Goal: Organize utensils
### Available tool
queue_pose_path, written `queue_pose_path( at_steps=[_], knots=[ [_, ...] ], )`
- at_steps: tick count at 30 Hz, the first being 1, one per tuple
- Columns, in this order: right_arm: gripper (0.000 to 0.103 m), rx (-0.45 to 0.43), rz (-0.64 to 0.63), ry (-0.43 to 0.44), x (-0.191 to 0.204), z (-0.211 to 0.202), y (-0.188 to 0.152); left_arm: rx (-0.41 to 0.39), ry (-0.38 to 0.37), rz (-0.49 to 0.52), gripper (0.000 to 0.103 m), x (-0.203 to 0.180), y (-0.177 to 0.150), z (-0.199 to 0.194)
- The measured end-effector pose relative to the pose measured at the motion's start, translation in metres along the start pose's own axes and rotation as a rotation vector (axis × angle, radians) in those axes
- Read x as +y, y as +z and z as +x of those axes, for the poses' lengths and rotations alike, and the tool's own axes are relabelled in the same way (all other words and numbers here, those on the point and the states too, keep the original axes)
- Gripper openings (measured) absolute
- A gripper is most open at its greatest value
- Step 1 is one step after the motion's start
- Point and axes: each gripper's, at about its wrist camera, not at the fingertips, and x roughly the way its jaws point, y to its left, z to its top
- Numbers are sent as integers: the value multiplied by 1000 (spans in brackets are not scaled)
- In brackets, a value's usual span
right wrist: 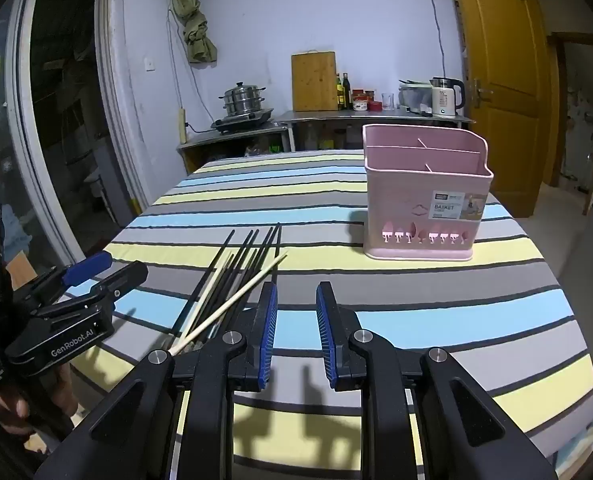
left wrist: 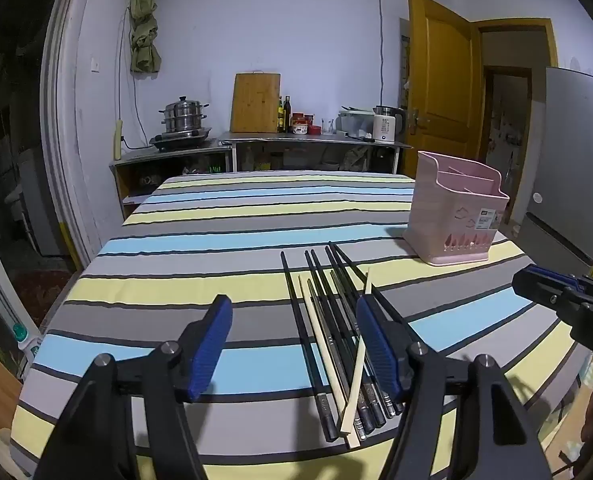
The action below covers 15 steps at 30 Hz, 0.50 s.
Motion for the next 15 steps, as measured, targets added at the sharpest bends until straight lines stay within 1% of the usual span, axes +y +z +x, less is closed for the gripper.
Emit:
queue_pose_path(
  at_steps=[4,6,15],
  knots=[
    [21,-3,-2,0,0,0,-1,0,0,-1,67,-4,-1,7],
    [21,-1,-1,1,-1,1,-2,7,-11,-21,67,0,1,6],
    [21,1,-5,-5,1,2,-1,3,-13,-20,67,1,0,3]
  ],
)
